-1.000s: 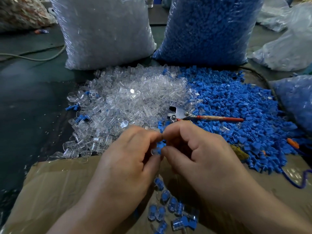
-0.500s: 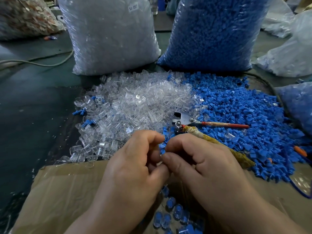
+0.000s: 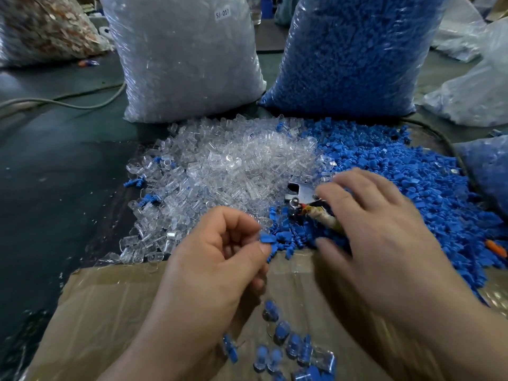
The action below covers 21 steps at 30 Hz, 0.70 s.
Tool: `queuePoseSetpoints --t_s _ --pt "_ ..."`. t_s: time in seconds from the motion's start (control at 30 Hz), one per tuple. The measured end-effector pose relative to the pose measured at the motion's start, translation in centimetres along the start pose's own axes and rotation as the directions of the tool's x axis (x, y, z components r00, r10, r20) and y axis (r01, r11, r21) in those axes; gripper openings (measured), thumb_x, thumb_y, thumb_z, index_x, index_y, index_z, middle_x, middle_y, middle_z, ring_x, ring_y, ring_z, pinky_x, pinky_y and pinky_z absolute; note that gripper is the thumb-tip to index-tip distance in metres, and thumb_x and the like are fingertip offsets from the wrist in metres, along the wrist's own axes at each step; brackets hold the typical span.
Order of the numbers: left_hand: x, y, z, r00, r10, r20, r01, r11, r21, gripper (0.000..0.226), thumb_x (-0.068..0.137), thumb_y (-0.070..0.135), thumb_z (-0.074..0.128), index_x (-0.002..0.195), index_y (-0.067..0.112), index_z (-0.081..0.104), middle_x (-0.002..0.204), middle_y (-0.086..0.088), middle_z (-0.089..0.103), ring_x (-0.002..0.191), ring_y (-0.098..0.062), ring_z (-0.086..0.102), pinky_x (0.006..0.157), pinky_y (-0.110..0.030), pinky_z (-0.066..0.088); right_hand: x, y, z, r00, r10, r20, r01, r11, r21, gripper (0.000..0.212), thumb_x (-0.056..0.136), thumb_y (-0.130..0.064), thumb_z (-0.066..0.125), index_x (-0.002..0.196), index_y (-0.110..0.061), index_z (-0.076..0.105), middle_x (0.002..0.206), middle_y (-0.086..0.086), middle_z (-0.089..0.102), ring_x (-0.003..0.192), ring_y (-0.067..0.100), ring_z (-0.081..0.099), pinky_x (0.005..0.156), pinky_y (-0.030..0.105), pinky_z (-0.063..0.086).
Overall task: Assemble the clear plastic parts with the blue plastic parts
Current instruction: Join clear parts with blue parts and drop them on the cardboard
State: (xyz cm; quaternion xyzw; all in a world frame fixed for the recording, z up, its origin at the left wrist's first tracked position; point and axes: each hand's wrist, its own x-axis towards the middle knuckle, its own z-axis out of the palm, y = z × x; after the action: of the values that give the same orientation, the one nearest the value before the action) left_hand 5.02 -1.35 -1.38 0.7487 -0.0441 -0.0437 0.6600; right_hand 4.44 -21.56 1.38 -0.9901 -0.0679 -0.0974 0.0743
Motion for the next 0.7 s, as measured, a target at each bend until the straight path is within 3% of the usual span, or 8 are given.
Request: queuePoseSetpoints --t_s 0.07,0.1,0.23,0.43,0.53,0.6,0.7 --pt "0.2 0.0 -0.2 0.999 -0.031 0.027 0.033 0.995 -0.092 0.016 0.068 0.025 0.075 0.082 0.032 0.070 0.068 -0.004 0.070 0.058 -0.020 0.068 0.054 -0.023 0.055 0.4 1.6 0.0 0.980 0.118 0.161 -0.099 0.987 -0.125 0.072 0.086 -0.060 0.045 0.145 -0.035 0.012 0.154 -0.005 0.025 0.144 0.023 0.018 0.117 0.042 0.018" --pt "0.2 0.0 -0.2 0.999 -0.038 0.034 0.042 0.992 -0.122 0.016 0.066 0.027 0.073 0.081 0.032 0.071 0.068 -0.006 0.070 0.057 -0.020 0.067 0.054 -0.023 0.054 0.5 2.2 0.2 0.971 0.138 0.195 -0.109 0.982 -0.156 0.074 0.086 -0.064 0.041 0.146 -0.035 0.008 0.154 -0.006 0.024 0.142 0.022 0.020 0.117 0.041 0.018" --pt "0.3 0.0 -0.2 0.996 -0.075 0.044 0.081 0.982 -0.170 0.018 0.064 0.028 0.073 0.081 0.029 0.071 0.067 -0.008 0.069 0.055 -0.019 0.065 0.052 -0.022 0.053 1.1 2.7 0.3 0.969 0.138 0.205 -0.102 0.979 -0.177 0.071 0.083 -0.069 0.037 0.144 -0.038 0.018 0.144 -0.010 0.038 0.128 0.021 0.036 0.107 0.040 0.032" --pt "0.2 0.6 -0.3 0.990 -0.125 0.069 0.136 0.972 -0.191 0.016 0.063 0.027 0.072 0.079 0.029 0.070 0.066 -0.008 0.069 0.054 -0.019 0.064 0.050 -0.028 0.055 1.6 2.9 0.1 0.986 0.127 0.109 -0.112 0.984 -0.137 0.051 0.081 -0.056 0.051 0.127 -0.037 0.041 0.116 -0.011 0.055 0.106 0.019 0.038 0.092 0.041 0.035" --pt "0.2 1.0 -0.4 0.987 -0.148 0.057 0.157 0.957 -0.243 0.014 0.065 0.026 0.071 0.080 0.026 0.070 0.066 -0.009 0.067 0.052 -0.021 0.061 0.049 -0.035 0.055 1.4 3.0 -0.6 0.992 0.126 -0.014 -0.126 0.990 -0.059 0.054 0.079 -0.049 0.055 0.129 -0.030 0.046 0.114 -0.006 0.058 0.100 0.016 0.038 0.087 0.041 0.036" --pt "0.2 1.3 -0.5 0.986 -0.157 0.058 0.167 0.941 -0.295 0.016 0.064 0.025 0.071 0.080 0.023 0.070 0.063 -0.008 0.065 0.049 -0.020 0.059 0.045 -0.032 0.053 1.0 2.9 -1.1 0.990 0.104 -0.097 -0.097 0.993 0.074 0.054 0.081 -0.045 0.055 0.130 -0.023 0.048 0.112 -0.006 0.056 0.098 0.010 0.038 0.082 0.034 0.035" --pt "0.2 1.4 -0.7 0.988 -0.138 0.066 0.153 0.935 -0.320 0.017 0.066 0.025 0.072 0.083 0.023 0.070 0.065 -0.007 0.064 0.050 -0.021 0.057 0.051 -0.039 0.053 0.1 1.6 -2.0 0.995 0.010 -0.101 0.014 0.973 0.232 0.040 0.081 -0.047 0.048 0.118 -0.032 0.051 0.100 -0.017 0.052 0.083 0.001 0.045 0.068 0.021 0.036"
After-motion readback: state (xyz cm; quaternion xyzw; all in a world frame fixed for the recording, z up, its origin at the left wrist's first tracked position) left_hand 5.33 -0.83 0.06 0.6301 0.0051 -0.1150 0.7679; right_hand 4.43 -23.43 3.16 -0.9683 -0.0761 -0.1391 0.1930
